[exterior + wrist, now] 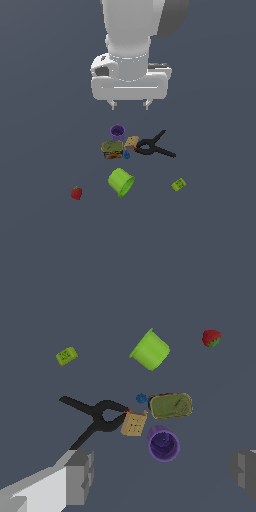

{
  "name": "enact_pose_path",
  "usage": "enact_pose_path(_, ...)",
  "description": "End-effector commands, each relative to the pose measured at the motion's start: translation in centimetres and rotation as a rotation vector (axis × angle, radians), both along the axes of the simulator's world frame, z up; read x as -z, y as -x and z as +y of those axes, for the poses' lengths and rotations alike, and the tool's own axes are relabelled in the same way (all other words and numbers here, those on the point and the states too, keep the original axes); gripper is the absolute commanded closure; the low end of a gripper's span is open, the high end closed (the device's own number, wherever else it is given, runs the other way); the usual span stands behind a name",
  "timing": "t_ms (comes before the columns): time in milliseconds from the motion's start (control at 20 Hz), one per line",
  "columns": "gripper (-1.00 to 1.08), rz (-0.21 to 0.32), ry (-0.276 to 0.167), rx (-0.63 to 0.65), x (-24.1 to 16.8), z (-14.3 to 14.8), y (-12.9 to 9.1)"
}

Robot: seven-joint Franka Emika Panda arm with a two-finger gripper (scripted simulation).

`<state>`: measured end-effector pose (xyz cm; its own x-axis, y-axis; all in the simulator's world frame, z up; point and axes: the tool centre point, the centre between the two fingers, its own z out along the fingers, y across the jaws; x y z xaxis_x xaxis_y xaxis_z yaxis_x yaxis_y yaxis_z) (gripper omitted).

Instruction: Pick up a designated object from a clutter of objects.

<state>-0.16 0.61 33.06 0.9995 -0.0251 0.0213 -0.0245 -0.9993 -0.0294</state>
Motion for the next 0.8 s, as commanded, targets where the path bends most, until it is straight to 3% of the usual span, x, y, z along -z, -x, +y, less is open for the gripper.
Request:
enact_pose_path(0, -0.92, 0.000, 0.000, 0.000, 0.0, 0.0, 0.0)
enact_pose_path(750, -0.92, -0.013, -0.024, -0.025, -0.1, 1.6, -0.1)
